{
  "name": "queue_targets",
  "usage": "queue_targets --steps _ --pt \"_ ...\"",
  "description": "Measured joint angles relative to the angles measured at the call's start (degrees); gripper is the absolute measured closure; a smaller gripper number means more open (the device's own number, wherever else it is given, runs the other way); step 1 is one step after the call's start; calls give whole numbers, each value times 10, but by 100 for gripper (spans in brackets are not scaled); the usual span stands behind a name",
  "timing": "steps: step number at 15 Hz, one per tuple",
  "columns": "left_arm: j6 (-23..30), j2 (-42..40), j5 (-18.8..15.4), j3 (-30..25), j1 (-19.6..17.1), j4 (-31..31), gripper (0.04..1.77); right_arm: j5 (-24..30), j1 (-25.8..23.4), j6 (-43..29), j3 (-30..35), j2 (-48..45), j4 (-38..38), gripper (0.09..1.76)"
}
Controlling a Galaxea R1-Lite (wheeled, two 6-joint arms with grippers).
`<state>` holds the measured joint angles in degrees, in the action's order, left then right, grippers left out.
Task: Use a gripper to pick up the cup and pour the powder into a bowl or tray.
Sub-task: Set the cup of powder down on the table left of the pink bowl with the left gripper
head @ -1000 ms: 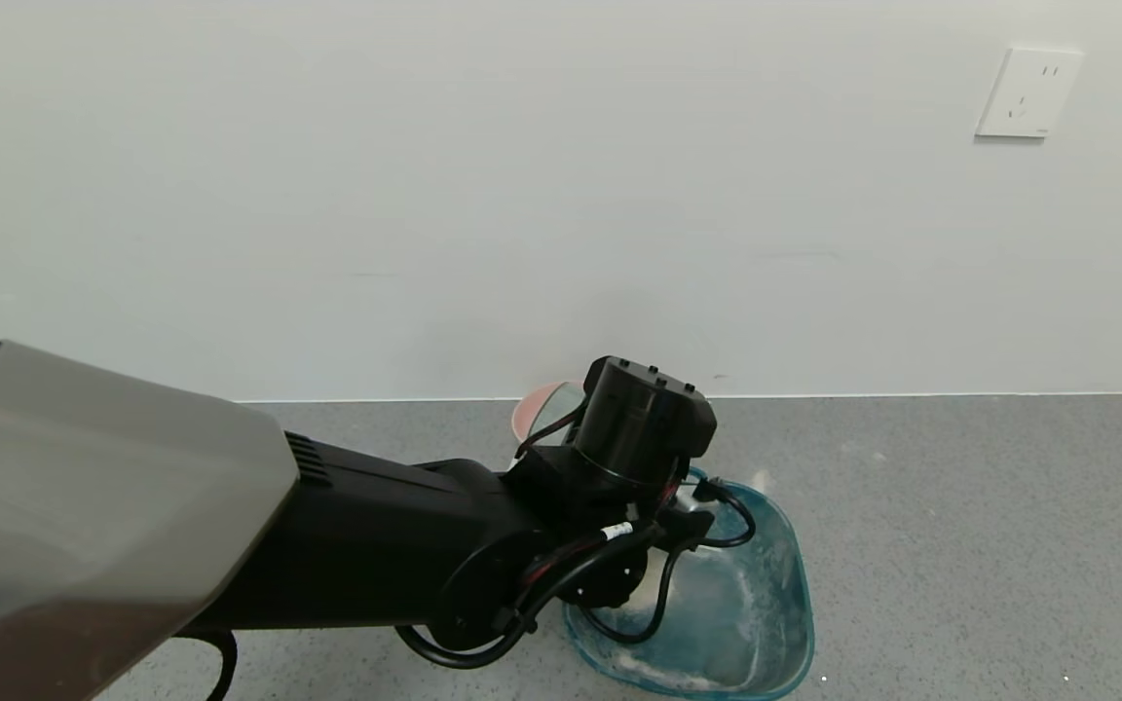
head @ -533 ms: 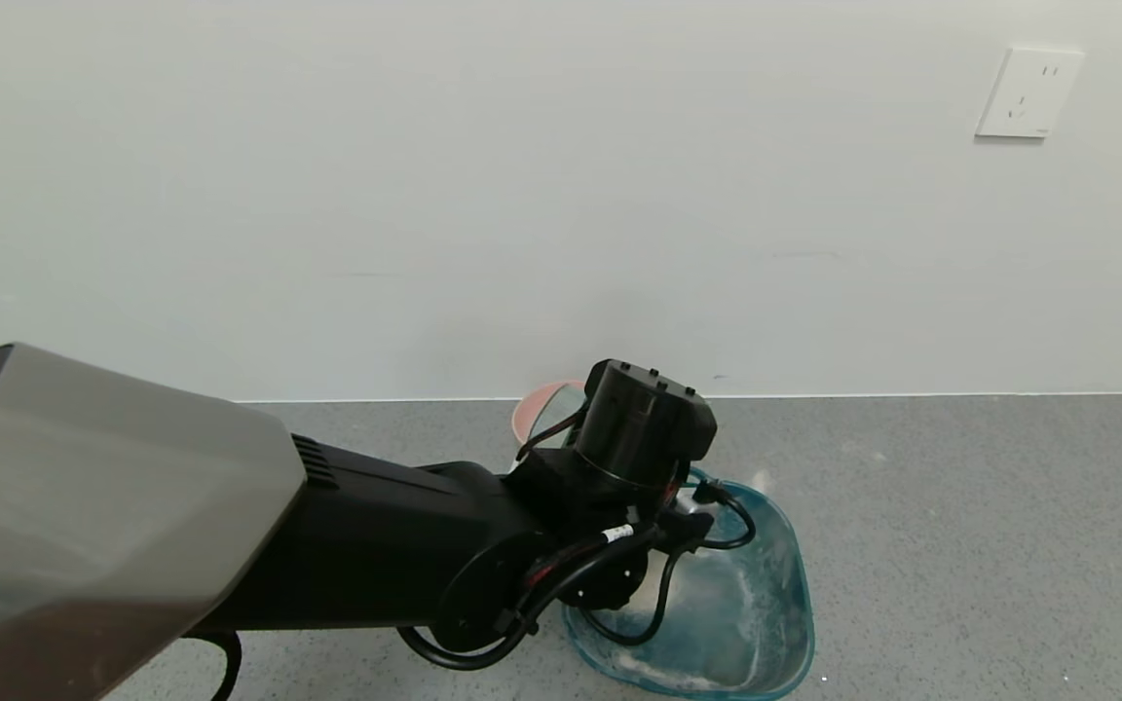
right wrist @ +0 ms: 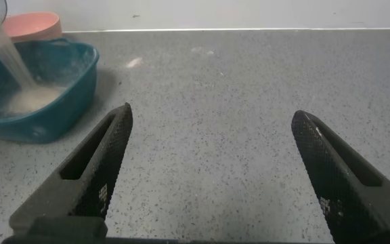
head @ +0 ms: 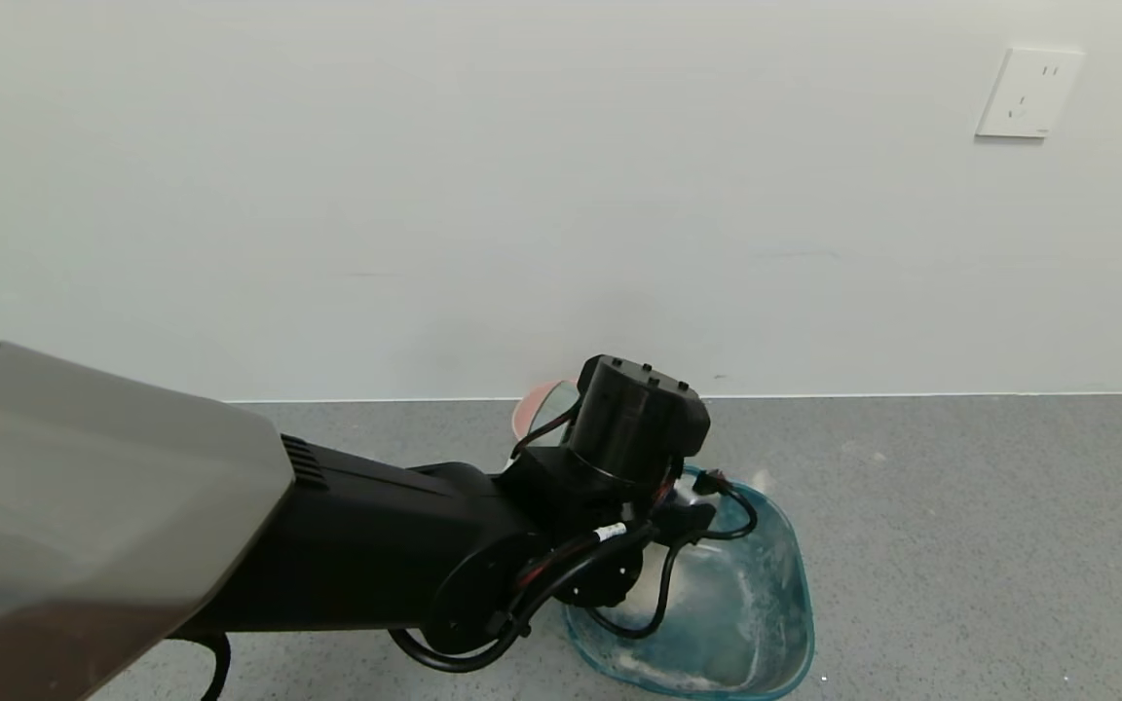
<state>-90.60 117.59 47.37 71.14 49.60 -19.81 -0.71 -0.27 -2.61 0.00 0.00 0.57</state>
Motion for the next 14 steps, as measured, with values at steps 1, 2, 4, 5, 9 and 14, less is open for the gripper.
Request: queue_targets --steps 1,2,4,5,9,14 --pt "5 -1 -3 -4 -2 -2 49 0 0 0 0 0 0 14" --pt "18 -2 -10 -9 -4 -3 49 0 0 0 0 0 0 14" --pt "61 -6 -32 -24 -5 -3 49 0 0 0 0 0 0 14" --pt "85 -10 -37 -34 -4 -3 49 0 0 0 0 0 0 14" --pt "163 -26 -39 -66 0 -15 49 0 0 0 0 0 0 14" --pt "248 -35 -37 -89 -8 -64 49 0 0 0 0 0 0 14"
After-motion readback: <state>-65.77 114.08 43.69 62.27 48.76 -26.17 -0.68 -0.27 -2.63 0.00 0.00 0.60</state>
